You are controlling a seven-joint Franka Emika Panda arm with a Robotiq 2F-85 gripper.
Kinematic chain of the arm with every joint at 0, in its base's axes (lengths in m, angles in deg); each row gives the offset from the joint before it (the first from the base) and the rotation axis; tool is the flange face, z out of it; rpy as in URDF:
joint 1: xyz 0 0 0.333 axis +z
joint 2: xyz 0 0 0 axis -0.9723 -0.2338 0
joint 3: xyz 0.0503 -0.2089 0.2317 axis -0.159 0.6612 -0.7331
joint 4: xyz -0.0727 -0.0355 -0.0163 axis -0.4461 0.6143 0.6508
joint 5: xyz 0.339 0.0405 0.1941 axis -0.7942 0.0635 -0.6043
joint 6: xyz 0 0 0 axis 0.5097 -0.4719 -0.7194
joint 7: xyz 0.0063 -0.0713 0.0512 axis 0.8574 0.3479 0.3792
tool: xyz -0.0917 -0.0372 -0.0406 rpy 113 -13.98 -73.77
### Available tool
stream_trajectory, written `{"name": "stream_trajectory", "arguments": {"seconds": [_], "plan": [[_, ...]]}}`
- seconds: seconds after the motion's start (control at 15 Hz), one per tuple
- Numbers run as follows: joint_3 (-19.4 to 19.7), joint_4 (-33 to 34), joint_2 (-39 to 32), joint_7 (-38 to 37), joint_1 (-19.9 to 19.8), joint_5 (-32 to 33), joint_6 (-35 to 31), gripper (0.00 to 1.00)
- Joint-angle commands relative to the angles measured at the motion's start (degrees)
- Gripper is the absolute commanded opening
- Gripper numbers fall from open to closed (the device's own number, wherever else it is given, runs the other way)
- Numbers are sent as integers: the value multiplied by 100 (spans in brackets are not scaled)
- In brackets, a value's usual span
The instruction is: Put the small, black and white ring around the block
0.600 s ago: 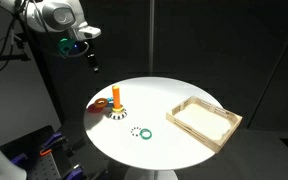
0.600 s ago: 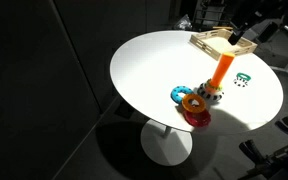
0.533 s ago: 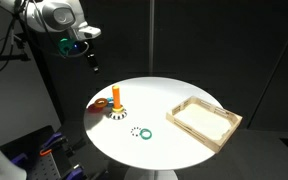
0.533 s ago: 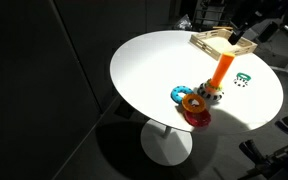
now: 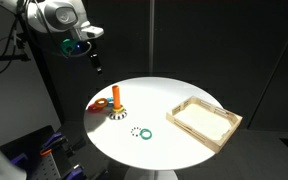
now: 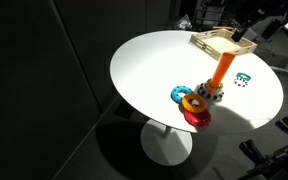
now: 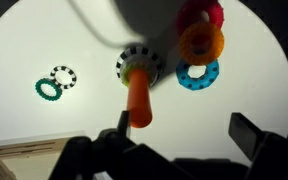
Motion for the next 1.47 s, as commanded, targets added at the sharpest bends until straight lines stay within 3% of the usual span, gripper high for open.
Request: {"name": "stream_trajectory", "arguments": {"seconds": [0.0, 0.27, 0.87, 1.2, 1.4], "plan": [[264, 113, 6, -173, -223, 402, 68, 100], [547, 168, -66, -217, -522, 695, 133, 100], [1208, 436, -660, -81, -836, 627, 409, 100], [1250, 215, -553, -38, -724, 576, 253, 100], [1258, 384, -716, -398, -861, 939, 409, 100]]}}
